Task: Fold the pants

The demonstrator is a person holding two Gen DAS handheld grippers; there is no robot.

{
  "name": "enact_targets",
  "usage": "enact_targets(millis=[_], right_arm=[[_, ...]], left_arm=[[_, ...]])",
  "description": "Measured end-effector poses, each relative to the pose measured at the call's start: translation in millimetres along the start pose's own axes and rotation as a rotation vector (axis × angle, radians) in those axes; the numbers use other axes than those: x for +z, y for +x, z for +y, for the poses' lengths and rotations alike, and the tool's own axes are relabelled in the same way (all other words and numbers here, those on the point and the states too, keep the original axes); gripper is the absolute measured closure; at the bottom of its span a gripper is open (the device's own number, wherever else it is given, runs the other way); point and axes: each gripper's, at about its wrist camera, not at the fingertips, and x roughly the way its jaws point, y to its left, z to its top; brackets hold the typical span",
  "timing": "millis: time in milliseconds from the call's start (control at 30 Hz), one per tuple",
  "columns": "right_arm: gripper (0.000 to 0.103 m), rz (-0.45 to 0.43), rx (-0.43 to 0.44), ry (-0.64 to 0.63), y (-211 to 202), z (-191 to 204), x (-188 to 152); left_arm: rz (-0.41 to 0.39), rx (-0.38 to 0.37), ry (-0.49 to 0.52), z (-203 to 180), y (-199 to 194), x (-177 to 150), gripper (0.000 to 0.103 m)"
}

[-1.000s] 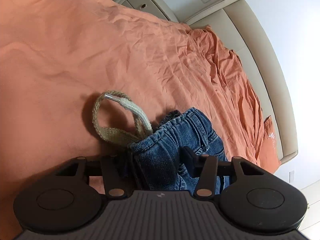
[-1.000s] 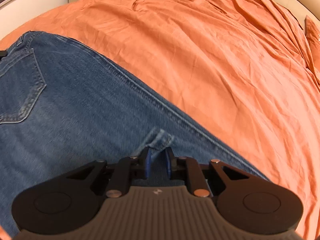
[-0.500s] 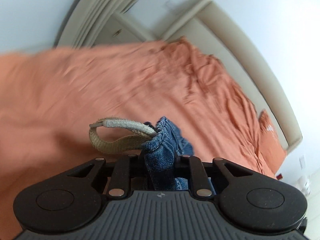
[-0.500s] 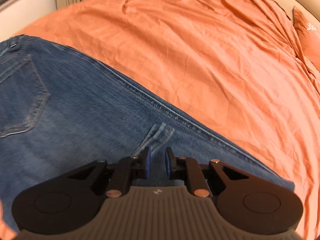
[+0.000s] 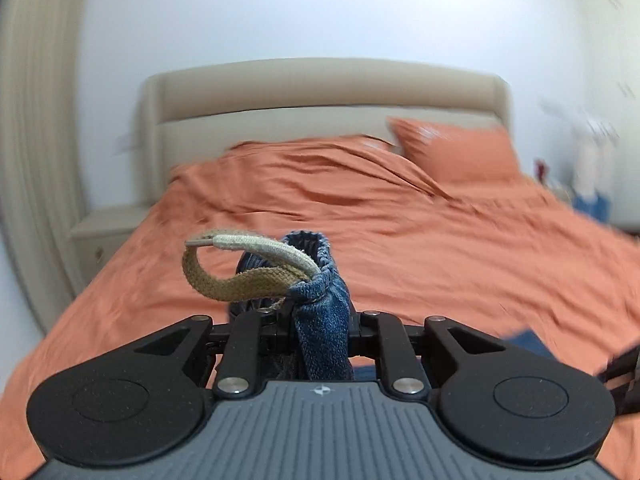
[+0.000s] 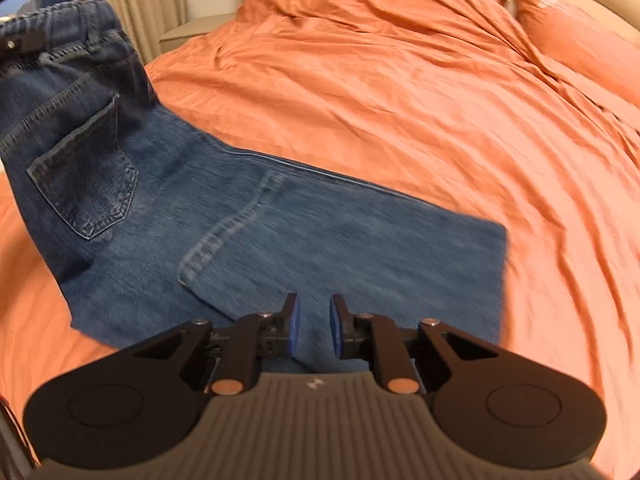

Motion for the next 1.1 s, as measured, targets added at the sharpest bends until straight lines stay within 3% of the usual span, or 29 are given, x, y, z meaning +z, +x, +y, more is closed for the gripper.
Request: enact_targets(millis=[200,400,467,600,667,767,900,1000,1100], right_arm=[[0.092,0.016,-0.033,0.078,-14.7,-49.4,-33.9],[0.091,0.053,-0.030,0.142,-21.7,-84.6,-71.5],[0.091,0.065,-0.028,0.148,-22.9,-90.5,-80.9],[0.091,0.081,-0.018,0.151,-27.0,-98.3,-92.3],[0.091,0.081,-0.013,0.146,-28.1,-98.1,-91.5],[0.090,0.063,0.007,0.152,-29.8,-94.6,-83.2],[0.089,0.010,0.079,0.210,-36.5,-88.1,-66.2],[0.079,-0.018,0.155,0.277,-30.3,-81.4,-46.7],[0.079,-0.041,0.213,0.321,-13.3,-72.9,-24.7]], left_arm=[[0.063,-0.076,0.254,-124.6,27.5,-43.3,0.082],[0.264,-0.186,0.320,-184.3,64.9,-106.9,0.082],[0.308,-0.210,0.282,-181.2,69.8,-113.3,0.078],[0.412,-0.383,0.084,-157.4,77.9,-99.0,0.039],[0.450,-0.454,-0.015,-144.1,79.3,-89.9,0.037],[0.445,-0.497,-0.066,-128.1,72.2,-73.2,0.037],[0.400,-0.455,-0.096,-91.1,67.4,-46.9,0.037],[0.373,-0.350,-0.098,-54.7,78.7,-34.7,0.037],[0.369,-0.275,-0.100,-21.7,87.3,-34.2,0.037]])
